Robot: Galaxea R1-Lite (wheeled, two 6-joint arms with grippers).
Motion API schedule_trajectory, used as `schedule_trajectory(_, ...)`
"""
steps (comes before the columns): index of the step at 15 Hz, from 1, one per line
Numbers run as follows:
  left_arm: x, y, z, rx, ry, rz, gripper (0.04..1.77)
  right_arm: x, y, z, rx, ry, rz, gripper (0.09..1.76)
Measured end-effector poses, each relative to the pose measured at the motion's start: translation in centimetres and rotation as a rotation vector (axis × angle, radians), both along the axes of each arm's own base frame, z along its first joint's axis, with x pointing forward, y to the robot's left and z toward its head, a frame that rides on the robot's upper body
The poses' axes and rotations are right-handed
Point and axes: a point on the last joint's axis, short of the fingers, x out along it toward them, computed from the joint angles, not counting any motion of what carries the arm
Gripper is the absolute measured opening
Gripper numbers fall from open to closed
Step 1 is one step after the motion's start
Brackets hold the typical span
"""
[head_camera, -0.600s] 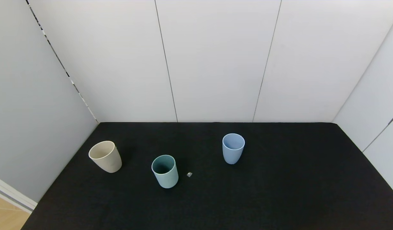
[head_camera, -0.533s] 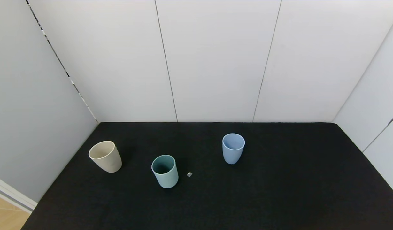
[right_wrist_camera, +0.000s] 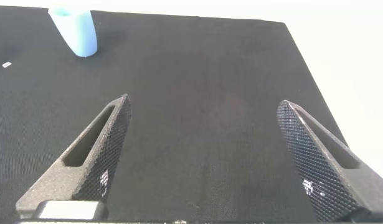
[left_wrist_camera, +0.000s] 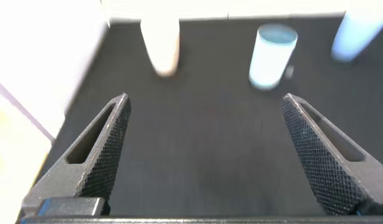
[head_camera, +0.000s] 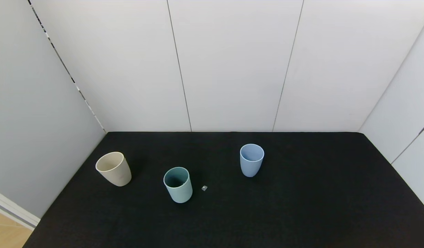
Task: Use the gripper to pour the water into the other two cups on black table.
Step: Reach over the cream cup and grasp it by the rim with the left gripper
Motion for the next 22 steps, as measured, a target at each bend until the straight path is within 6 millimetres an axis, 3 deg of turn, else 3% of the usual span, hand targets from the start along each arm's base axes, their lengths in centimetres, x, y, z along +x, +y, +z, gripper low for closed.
schedule_trajectory(6,-1.8,0.0,5.3,0.002,-0.064,-0.013,1.72,0.0,0.0,0.0,0.0,0.0,-0.001,1.71)
schedule_trajectory(11,0.2,0.1,11.0,0.001,-0.072,-0.033,1.72,0.0,0.0,0.0,0.0,0.0,0.0,1.71)
schedule_trajectory(16,6.6,-0.1,14.6,0.017,0.02,-0.023,1.72,0.0,0.0,0.0,-0.001,0.0,0.0,1.71)
schedule_trajectory(19,11.4,0.1,14.8,0.018,0.108,0.015,1.72,0.0,0.0,0.0,0.0,0.0,0.0,1.71)
schedule_trajectory(22,16.3,1.1,13.5,0.008,0.215,0.07,1.72,0.0,0.0,0.0,0.0,0.0,0.0,1.71)
